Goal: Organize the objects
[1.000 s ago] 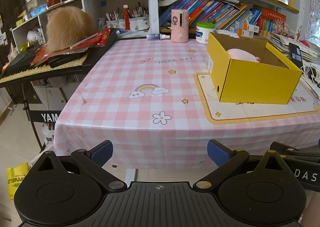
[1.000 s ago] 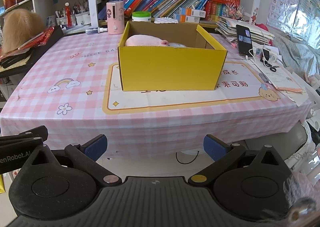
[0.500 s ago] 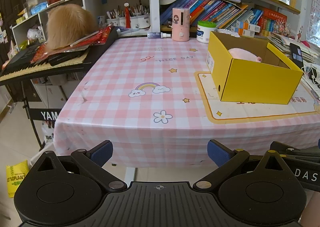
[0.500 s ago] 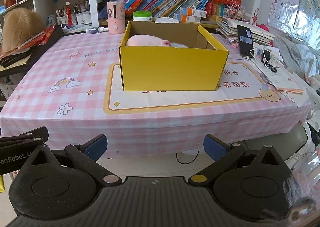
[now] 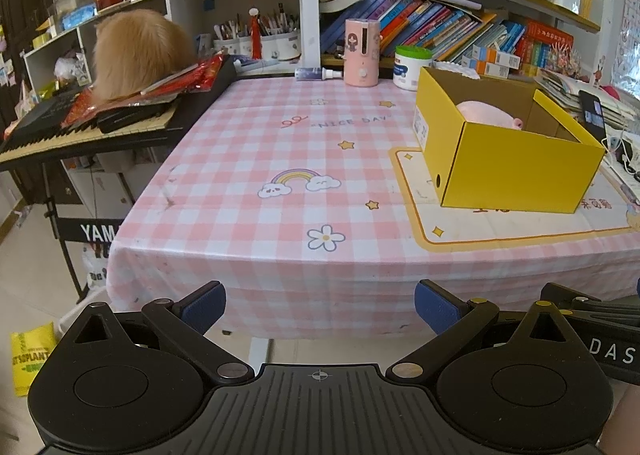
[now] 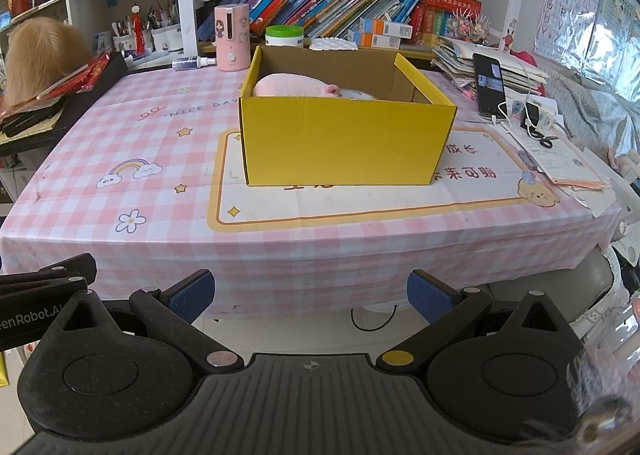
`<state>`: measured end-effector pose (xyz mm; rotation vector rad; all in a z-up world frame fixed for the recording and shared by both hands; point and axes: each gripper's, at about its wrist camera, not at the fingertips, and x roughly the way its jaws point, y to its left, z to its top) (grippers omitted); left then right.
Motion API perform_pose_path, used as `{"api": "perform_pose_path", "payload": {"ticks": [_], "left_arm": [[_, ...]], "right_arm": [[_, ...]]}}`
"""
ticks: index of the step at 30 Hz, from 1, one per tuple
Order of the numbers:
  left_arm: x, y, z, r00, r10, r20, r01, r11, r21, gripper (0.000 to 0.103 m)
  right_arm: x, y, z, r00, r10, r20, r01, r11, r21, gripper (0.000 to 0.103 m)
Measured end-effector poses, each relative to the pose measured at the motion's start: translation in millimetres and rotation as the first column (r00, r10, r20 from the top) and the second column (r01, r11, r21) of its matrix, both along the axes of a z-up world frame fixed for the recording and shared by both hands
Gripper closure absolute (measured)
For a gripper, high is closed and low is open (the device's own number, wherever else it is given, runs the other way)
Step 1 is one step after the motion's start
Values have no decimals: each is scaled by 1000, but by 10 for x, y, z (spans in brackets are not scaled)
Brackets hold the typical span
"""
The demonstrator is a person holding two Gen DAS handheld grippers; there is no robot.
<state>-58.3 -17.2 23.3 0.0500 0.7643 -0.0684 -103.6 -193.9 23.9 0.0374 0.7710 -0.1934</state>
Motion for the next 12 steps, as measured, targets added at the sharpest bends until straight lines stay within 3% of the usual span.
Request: {"api": "perform_pose_path", "payload": {"ticks": [12], "left_arm": [[28, -1, -30, 1000, 0, 0, 0, 1000, 3, 1]], "right_arm": [[28, 32, 15, 1000, 5, -5, -5, 1000, -10, 0]]}}
